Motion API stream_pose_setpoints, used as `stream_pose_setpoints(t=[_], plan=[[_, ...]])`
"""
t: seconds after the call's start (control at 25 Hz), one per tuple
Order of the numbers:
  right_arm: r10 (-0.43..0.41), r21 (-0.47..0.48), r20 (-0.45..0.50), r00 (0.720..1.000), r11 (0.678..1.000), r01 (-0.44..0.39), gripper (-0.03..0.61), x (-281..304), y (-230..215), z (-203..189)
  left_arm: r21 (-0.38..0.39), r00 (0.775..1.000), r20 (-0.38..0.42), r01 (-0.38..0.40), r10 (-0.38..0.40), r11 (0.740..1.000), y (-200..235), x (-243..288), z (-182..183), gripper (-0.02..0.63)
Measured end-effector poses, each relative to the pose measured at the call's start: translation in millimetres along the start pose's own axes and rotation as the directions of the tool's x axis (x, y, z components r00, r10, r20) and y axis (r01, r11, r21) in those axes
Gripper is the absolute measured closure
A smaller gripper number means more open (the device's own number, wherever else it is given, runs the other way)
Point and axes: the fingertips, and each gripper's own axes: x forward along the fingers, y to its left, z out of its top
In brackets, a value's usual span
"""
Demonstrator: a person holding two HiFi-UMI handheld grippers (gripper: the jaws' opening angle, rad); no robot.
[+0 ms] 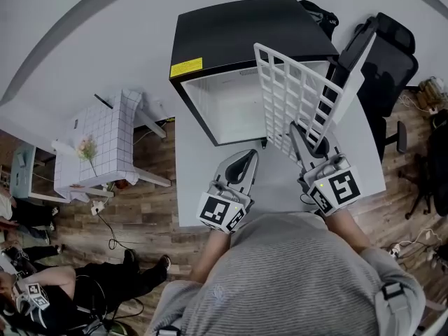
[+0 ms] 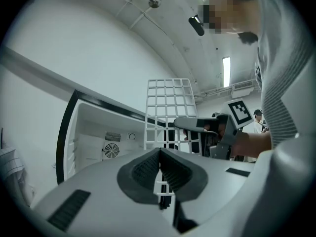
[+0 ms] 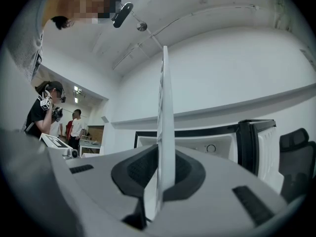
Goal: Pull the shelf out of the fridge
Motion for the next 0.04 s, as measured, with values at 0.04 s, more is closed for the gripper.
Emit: stream_pose_setpoints(t=[0.04], plan=[[0.002,0.004,0.004,1.000,1.000,-0.002,0.545,0.6,-0.1,1.8,0.010,1.000,0.006,0.007,-0.007,1.000,-1.4,1.2,2.7,0.603]])
